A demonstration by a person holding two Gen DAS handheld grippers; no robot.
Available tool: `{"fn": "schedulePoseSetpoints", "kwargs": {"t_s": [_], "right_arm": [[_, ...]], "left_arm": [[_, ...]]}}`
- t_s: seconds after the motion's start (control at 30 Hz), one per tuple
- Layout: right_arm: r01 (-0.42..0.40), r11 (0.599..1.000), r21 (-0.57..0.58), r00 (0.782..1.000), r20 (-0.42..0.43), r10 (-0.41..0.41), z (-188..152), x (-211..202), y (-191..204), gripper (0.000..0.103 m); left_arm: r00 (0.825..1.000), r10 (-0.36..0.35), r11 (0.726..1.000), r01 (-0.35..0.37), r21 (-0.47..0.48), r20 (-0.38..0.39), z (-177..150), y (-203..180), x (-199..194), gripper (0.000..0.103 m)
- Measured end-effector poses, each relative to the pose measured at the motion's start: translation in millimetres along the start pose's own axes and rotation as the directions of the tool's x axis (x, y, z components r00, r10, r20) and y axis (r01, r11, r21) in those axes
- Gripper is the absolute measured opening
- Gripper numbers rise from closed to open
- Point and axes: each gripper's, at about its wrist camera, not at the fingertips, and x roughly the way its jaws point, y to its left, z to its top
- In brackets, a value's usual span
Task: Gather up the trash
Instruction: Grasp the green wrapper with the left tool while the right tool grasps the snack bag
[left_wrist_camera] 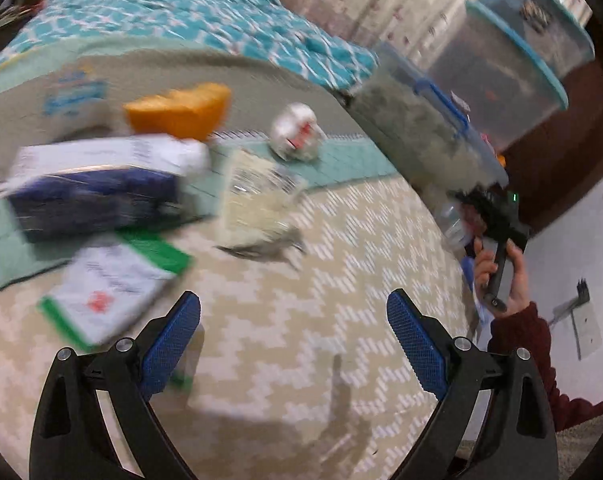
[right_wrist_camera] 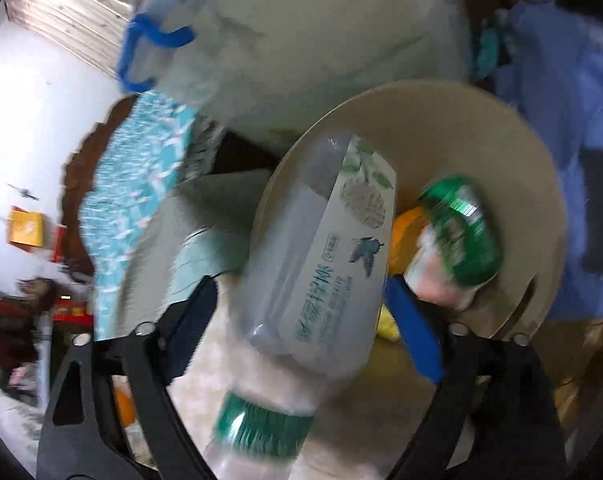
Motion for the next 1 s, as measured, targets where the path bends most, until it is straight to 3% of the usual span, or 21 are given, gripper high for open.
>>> {"fn": "schedulePoseSetpoints", "kwargs": {"t_s": [0.07,0.13,0.2,0.27,0.33,0.4,0.47,0.57,0.73,0.8,0.87,1.0], "right_arm": [[0.044,0.999,0.019,0.993,0.104,-0.046,2.7,-21.0,-2.5,0.088],[0.013,0.998,0.055,0.985,0.172,-0.022,-0.1,-39.7,-2.6,0.088],[-0.029,0.999,0.036,0.980,0.199,0.021,-6.7,-51.3,8.0,0.088],[-0.066,0.996,-0.066,0.980,0.182,0.077,-21.3,-55.4,34.7,0.083],[-0.119,0.977,-0.175,0.984,0.108,0.139,-42.3,-49.4,66.6,0.076],[-0.198,0.941,-0.276,0.979,-0.018,0.201,-69.5,-36.3,99.0,0.066],[-0.290,0.883,-0.368,0.954,-0.184,0.237,-108.4,-14.8,135.8,0.058],[-0.369,0.813,-0.451,0.912,-0.344,0.222,-165.3,10.8,177.9,0.057],[-0.412,0.742,-0.530,0.879,-0.446,0.170,-230.4,34.0,222.4,0.059],[-0.398,0.722,-0.566,0.888,-0.434,0.150,-247.1,36.3,234.0,0.076],[-0.376,0.692,-0.617,0.907,-0.399,0.137,-262.3,38.4,244.8,0.084],[-0.325,0.663,-0.675,0.933,-0.344,0.107,-269.7,43.6,255.3,0.084]], "left_arm": [[0.999,0.013,1.000,-0.012,-0.026,0.052,2.1,12.1,-19.1,0.090],[0.994,0.043,0.998,-0.038,-0.055,0.102,3.1,26.9,-38.8,0.090],[0.989,0.071,0.995,-0.061,-0.083,0.129,5.2,39.4,-50.3,0.090],[0.985,0.100,0.990,-0.084,-0.117,0.142,6.3,53.8,-57.7,0.090],[0.979,0.147,0.980,-0.124,-0.157,0.141,6.3,68.9,-60.7,0.090],[0.977,0.167,0.973,-0.143,-0.182,0.128,5.8,78.5,-59.7,0.090],[0.974,0.194,0.968,-0.170,-0.184,0.118,3.9,83.3,-56.7,0.090],[0.965,0.245,0.964,-0.233,-0.126,0.095,2.8,76.1,-46.3,0.090],[0.956,0.288,0.957,-0.285,-0.049,0.060,0.3,68.4,-25.0,0.090],[0.957,0.289,0.957,-0.286,-0.055,0.037,0.8,70.6,-16.4,0.090],[0.956,0.291,0.956,-0.289,-0.046,0.037,1.8,67.6,-11.3,0.092],[0.960,0.281,0.960,-0.281,0.011,0.017,2.1,54.0,2.8,0.094]]}}
